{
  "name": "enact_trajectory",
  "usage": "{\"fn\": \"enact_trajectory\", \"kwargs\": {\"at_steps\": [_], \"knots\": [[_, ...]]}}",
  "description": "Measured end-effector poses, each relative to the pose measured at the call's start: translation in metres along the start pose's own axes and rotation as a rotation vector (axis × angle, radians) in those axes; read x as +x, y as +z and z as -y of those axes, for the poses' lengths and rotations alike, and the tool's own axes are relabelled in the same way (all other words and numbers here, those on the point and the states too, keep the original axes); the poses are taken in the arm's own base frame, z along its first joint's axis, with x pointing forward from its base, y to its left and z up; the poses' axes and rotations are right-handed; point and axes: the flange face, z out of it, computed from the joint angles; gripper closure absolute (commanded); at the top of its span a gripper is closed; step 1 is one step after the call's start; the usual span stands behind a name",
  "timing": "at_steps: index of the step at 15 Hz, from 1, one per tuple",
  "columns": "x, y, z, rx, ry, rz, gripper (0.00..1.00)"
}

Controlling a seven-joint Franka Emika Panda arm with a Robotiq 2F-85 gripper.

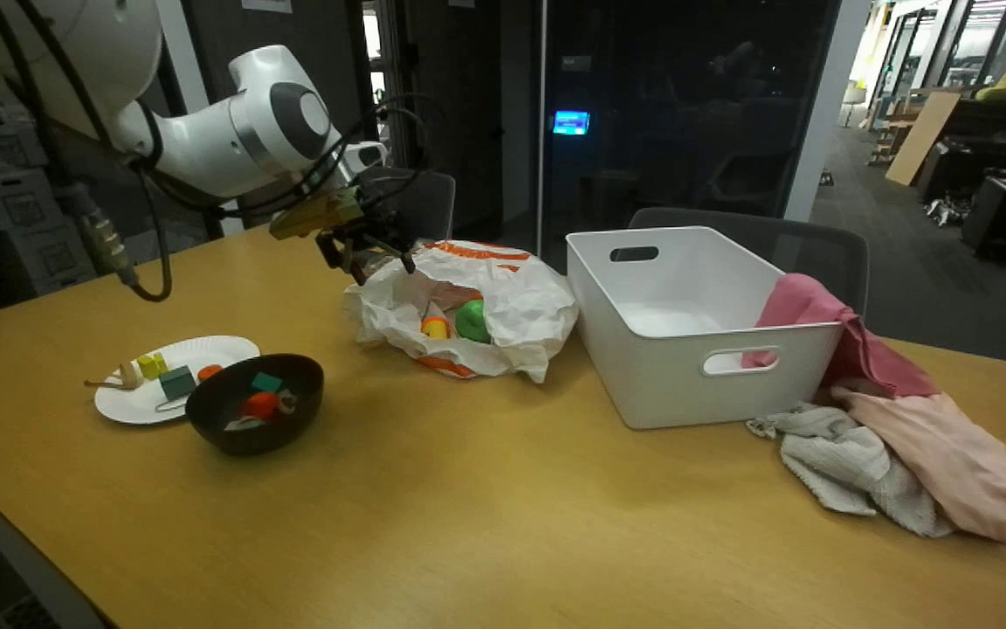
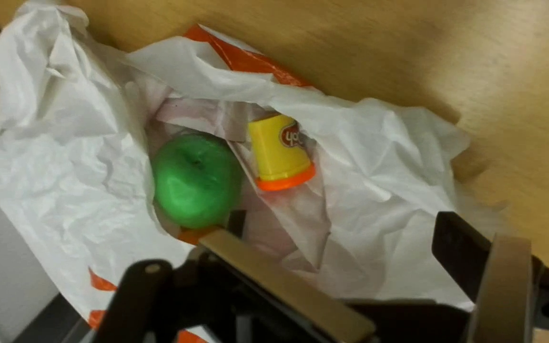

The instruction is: Stir the contents in the black bowl using the black spoon then remove an apple and orange from the plastic bag and put them on the table.

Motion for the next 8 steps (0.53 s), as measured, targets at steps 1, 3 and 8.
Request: {"fn": "enact_trajectory", "kwargs": {"at_steps": [1, 3, 8], "knots": [[0.004, 0.007, -0.007, -0.007, 0.054, 0.005, 0.00], [0.010, 0.020, -0.018, -0.019, 0.135, 0.013, 0.00], [0.022, 0.046, -0.027, -0.023, 0.213, 0.032, 0.00]]}}
